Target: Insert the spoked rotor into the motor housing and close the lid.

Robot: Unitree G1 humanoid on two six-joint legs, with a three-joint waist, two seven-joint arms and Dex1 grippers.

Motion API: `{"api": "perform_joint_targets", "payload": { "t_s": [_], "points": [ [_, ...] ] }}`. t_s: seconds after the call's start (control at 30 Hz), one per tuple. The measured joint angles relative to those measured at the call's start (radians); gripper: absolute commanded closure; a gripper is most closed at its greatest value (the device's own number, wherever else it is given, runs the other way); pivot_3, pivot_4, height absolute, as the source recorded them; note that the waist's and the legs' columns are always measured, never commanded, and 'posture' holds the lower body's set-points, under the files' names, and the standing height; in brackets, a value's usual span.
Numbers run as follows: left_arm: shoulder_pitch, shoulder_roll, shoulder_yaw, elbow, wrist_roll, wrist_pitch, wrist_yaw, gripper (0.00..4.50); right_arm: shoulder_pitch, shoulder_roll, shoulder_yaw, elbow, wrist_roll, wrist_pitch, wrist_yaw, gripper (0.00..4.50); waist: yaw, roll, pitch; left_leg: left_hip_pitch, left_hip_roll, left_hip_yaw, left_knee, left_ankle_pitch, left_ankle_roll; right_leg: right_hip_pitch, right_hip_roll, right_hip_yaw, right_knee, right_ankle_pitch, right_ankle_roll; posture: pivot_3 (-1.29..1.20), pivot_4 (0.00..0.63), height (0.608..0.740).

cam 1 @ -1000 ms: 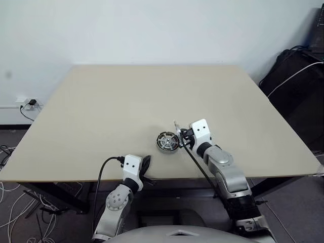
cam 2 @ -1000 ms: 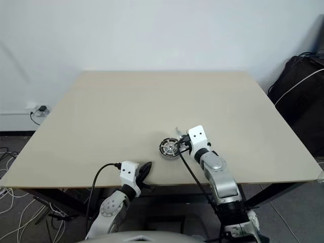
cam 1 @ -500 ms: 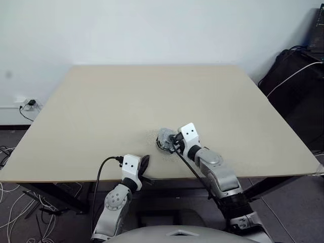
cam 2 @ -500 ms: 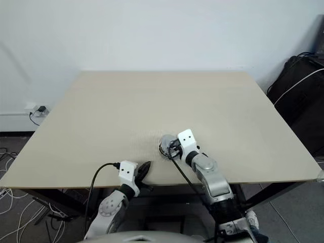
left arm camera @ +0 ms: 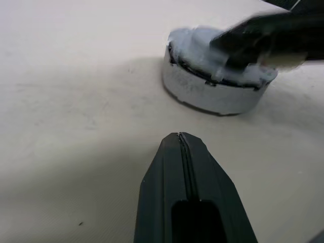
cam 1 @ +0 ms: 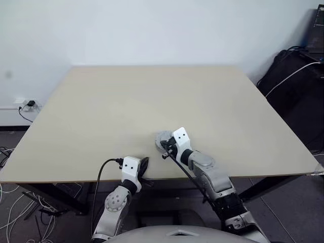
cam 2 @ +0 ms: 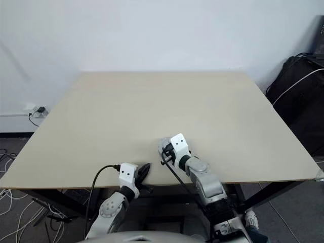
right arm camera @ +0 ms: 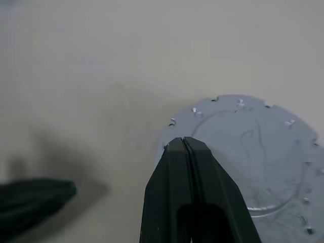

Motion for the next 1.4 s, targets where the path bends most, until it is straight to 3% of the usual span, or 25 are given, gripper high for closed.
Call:
{"api": "perform_joint_targets", "payload": {
  "t_s": [0.17, 0.4, 0.63, 1.4],
  "points": [
    [0.0, -0.004, -0.001, -0.001, 0.0, 0.004, 0.0, 4.5, -0.026, -0.098, -0.001, -0.011, -0.008, -0.112, 0.093, 4.48, 0.0, 0.0, 0.0, 0.0, -0.001, 0.0, 0.0, 0.0, 0.0, 0.0, 0.0, 0.0, -0.001, 0.0, 0.0, 0.0, 0.0, 0.74],
    [0.005, -0.009, -0.011, -0.029, 0.0, 0.016, 0.005, 4.5, -0.061, -0.208, 0.026, 0.044, -0.001, -0.194, 0.286, 2.26, 0.0, 0.0, 0.0, 0.0, 0.0, 0.0, 0.0, 0.0, 0.0, 0.001, 0.0, 0.0, -0.001, 0.0, 0.0, 0.0, 0.0, 0.74],
    [0.013, -0.008, -0.011, -0.049, 0.0, 0.035, 0.008, 4.5, -0.089, -0.215, 0.033, 0.095, -0.002, -0.201, 0.331, 0.02, 0.002, 0.0, 0.0, 0.0, -0.001, 0.0, 0.0, 0.0, 0.0, 0.001, 0.0, 0.0, -0.001, 0.001, -0.002, 0.0, 0.0, 0.74],
    [0.011, -0.009, -0.01, -0.058, 0.0, 0.043, 0.008, 4.5, -0.189, -0.163, 0.021, 0.285, -0.038, -0.132, 0.249, 0.02, 0.001, 0.0, 0.0, 0.0, -0.001, 0.001, 0.0, 0.0, 0.0, 0.001, 0.0, 0.001, -0.001, 0.003, -0.004, 0.0, 0.0, 0.74]
  ]
}}
